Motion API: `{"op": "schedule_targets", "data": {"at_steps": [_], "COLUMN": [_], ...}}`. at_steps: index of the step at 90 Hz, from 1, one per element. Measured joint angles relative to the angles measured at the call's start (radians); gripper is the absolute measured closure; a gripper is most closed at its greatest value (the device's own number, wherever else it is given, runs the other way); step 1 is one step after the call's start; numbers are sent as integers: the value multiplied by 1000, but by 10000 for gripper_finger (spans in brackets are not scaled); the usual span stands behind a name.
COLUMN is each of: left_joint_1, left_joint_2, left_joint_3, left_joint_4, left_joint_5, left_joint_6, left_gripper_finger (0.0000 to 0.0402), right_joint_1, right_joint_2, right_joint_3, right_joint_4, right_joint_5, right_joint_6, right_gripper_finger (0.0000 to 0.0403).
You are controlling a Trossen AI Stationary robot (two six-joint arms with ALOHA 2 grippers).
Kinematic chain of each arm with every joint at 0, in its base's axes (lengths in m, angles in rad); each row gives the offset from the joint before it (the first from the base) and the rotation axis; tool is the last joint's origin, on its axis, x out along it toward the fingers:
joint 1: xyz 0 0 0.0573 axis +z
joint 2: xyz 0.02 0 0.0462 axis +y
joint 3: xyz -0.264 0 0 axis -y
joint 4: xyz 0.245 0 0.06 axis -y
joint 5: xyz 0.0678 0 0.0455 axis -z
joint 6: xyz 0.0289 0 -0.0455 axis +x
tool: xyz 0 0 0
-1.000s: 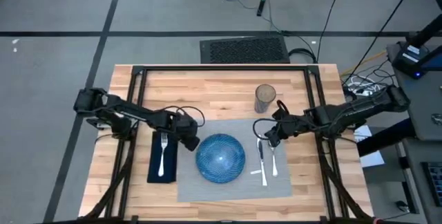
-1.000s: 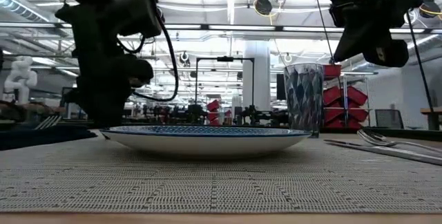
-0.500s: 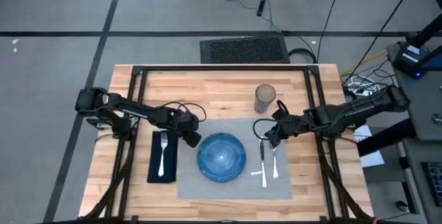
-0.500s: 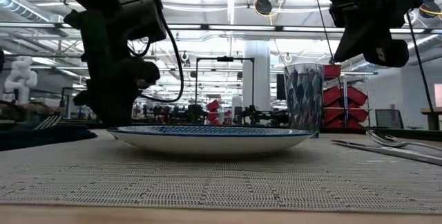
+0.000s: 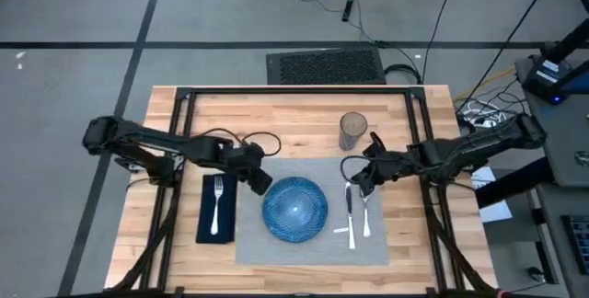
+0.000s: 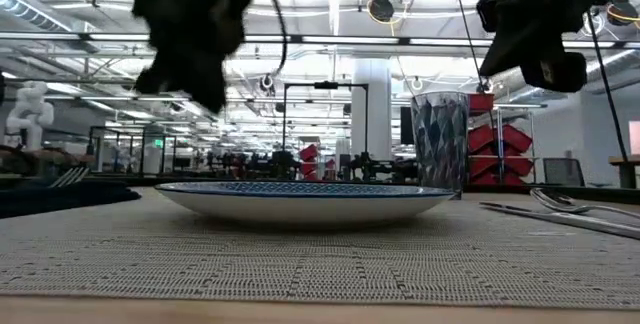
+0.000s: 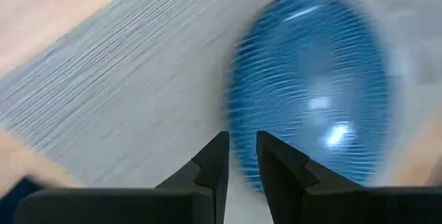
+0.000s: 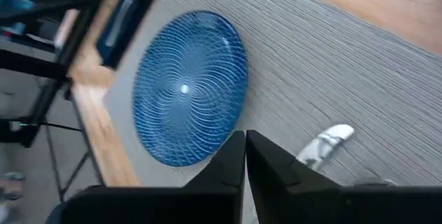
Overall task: Set table place
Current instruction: Adjust the blue transparent cup
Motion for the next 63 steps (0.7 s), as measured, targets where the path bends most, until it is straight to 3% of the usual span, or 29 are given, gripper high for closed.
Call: {"op": "schedule_targets", "data": {"at_steps": [34,57,63], "left_joint_1": [-117,-130,-128], "left_joint_2": [-9,-9,-9], "left_joint_3": [157,160,160], "left_joint_4": [4,79,94], "left_joint_5": [-217,-269,-276], "left_joint_6": [-24,-25,-21], "left_gripper_finger": [341,341,341], "right_joint_1": [0,-76,-125], "right_joint_2": [-163,-233,-233], "right_joint_3": [0,0,19], "right_joint_4": [166,340,300], "right_joint_5": [10,14,14], "right_joint_6": [-64,-151,-162], "right_gripper_finger": [403,403,403]}}
